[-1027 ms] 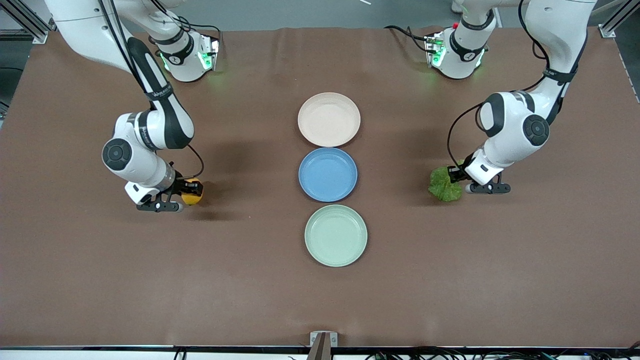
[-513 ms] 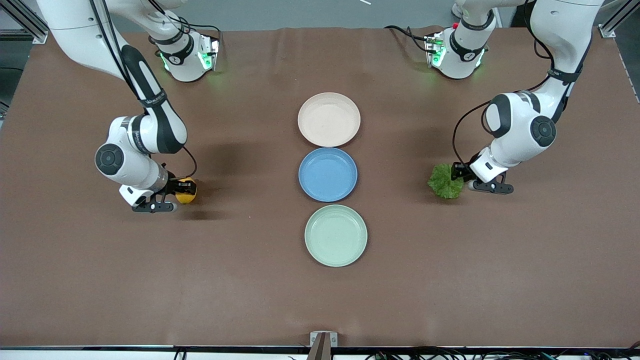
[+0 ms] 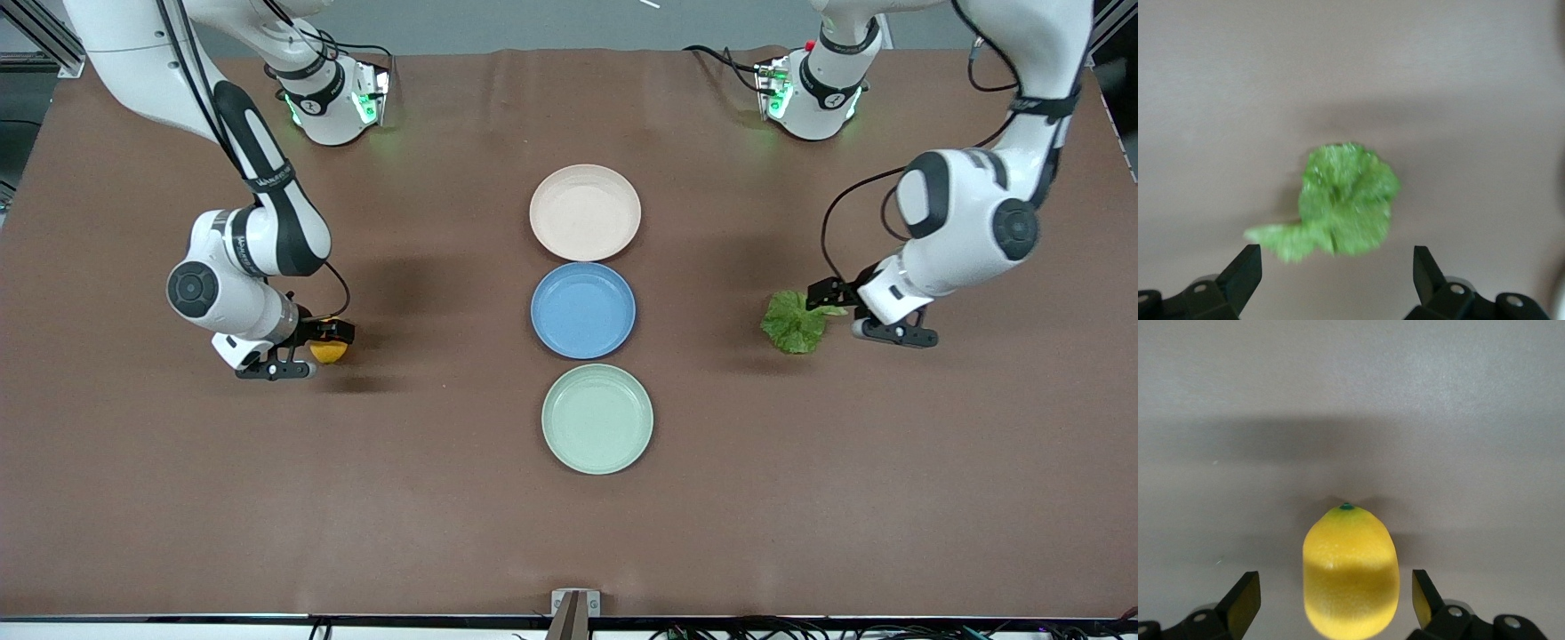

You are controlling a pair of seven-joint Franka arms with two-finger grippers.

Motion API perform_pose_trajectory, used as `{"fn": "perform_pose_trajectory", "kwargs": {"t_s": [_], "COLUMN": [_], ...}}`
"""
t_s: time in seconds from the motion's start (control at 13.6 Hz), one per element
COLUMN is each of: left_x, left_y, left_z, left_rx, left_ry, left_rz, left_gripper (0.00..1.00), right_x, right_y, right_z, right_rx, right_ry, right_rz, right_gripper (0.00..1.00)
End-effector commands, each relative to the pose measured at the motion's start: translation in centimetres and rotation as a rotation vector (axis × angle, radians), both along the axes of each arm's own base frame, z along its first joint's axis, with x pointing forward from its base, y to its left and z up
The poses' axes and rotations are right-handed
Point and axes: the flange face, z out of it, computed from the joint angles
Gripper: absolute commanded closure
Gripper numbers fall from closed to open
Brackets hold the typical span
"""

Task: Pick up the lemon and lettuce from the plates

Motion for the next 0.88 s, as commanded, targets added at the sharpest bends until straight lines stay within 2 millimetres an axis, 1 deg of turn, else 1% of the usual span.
{"fn": "perform_pose_trajectory", "kwargs": {"t_s": [0.0, 0.07, 0.15, 0.22, 0.29, 0.37, 0.44, 0.59, 0.66, 0.73, 0.81], "left_x": [1.2, 1.5, 1.7, 1.8, 2.0, 2.2, 2.4, 2.3, 2.0, 1.6, 1.2], "left_y": [1.0, 1.9, 1.9, 1.9, 1.9, 2.3, 2.6, 4.0, 4.1, 4.0, 4.0], "left_z": [7.5, 10.4, 13.1, 15.4, 17.3, 19.7, 21.8, 25.4, 26.8, 27.8, 28.5], "left_rx": [-0.012, 0.017, 0.056, 0.082, 0.096, 0.095, 0.093, 0.093, 0.094, 0.096, 0.103], "left_ry": [0.054, 0.055, 0.062, 0.065, 0.064, 0.048, 0.032, -0.008, -0.035, -0.052, -0.063], "left_rz": [0.02, 0.049, 0.077, 0.1, 0.111, 0.116, 0.12, 0.152, 0.156, 0.158, 0.166], "left_gripper": [0.0, 0.0, 0.0, 0.0, 0.0, 0.0, 0.0, 0.0, 0.0, 0.0, 0.0], "right_x": [2.3, 3.2, 3.9, 4.7, 5.2, 5.7, 6.1, 6.5, 6.9, 7.0, 7.1], "right_y": [-2.0, -2.8, -3.9, -5.6, -6.6, -7.2, -7.6, -7.7, -7.8, -8.1, -8.4], "right_z": [5.4, 7.7, 9.9, 12.1, 14.3, 16.8, 18.9, 23.2, 25.6, 27.8, 29.1], "right_rx": [0.02, 0.026, 0.034, 0.029, 0.008, -0.03, -0.058, -0.066, -0.069, -0.062, -0.061], "right_ry": [0.018, 0.018, 0.019, 0.03, 0.041, 0.053, 0.063, 0.083, 0.068, 0.064, 0.045], "right_rz": [0.011, 0.024, 0.036, 0.036, 0.048, 0.07, 0.08, 0.069, 0.067, 0.057, 0.057], "right_gripper": [0.0, 0.0, 0.0, 0.0, 0.0, 0.0, 0.0, 0.0, 0.0, 0.0, 0.0]}}
